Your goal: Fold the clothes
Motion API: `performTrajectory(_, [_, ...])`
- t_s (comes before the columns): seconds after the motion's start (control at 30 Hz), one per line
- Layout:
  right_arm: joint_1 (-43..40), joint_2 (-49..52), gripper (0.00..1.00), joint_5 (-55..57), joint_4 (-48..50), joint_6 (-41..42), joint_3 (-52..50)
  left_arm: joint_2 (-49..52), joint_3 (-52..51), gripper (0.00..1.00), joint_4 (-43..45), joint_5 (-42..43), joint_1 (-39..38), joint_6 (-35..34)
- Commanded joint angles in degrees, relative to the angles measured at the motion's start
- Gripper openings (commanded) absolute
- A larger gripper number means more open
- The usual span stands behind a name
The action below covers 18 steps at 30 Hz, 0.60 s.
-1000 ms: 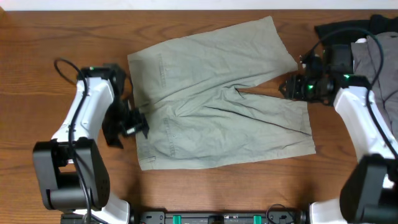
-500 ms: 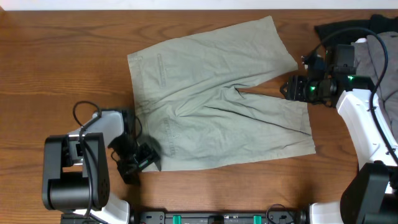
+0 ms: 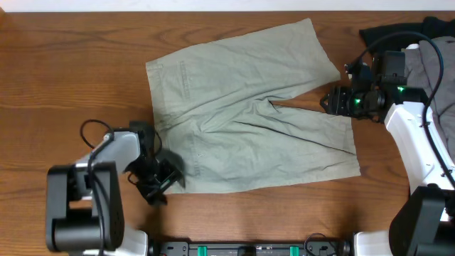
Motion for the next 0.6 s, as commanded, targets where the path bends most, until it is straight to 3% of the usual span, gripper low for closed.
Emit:
performTrajectory(0.0, [-0.85,-0.13,0.64,0.24,-0.39,-0.96,0.76,-4.85,1.95,0.72,3.82,-8.90,0.04,-0.07])
performTrajectory(0.13, [-0.85,-0.13,0.64,0.59,-0.85,-1.36,0.76,-9.03,1.70,0.76,3.67,-10.40,0.04,-0.04])
performTrajectory(0.57, [-0.85,-0.13,0.64,1.33,-2.78,-2.43,0.76,-8.83,-2.05,0.77,-1.20,-8.83,-0.02,-1.09])
